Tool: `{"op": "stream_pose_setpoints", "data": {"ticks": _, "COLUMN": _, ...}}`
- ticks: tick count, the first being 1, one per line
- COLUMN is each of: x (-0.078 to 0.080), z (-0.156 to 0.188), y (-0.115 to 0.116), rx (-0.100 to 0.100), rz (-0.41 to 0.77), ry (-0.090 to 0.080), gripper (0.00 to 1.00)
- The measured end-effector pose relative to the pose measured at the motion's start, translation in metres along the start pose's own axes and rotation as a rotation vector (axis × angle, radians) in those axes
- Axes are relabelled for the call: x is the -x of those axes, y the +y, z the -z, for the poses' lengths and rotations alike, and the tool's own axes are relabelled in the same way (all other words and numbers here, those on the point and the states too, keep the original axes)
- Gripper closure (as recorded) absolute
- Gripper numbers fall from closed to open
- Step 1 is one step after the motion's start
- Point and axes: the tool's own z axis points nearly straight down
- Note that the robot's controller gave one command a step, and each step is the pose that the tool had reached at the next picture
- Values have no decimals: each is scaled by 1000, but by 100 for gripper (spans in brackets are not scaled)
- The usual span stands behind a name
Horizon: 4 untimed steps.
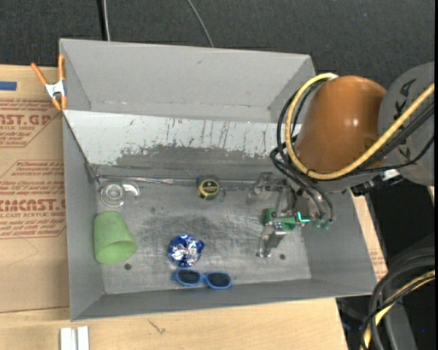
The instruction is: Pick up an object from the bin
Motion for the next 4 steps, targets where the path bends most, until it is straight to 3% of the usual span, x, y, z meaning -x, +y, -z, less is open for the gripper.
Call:
{"op": "stream_pose_setpoints", "data": {"ticks": 1, "x": -15, "z": -132, "y": 34, "rx": 0, "rz": 236, "ry": -9, "gripper": 0}}
{"op": "stream_pose_setpoints", "data": {"ticks": 2, "x": -9, "z": -139, "y": 80, "rx": -5, "rz": 332, "ry": -22, "gripper": 0}}
{"op": "stream_pose_setpoints", "data": {"ticks": 3, "x": -7, "z": -137, "y": 82, "rx": -1, "rz": 333, "ry": -30, "gripper": 100}}
{"op": "stream_pose_setpoints", "data": {"ticks": 4, "x": -12, "z": -68, "y": 87, "rx": -1, "rz": 333, "ry": -15, "gripper": 100}}
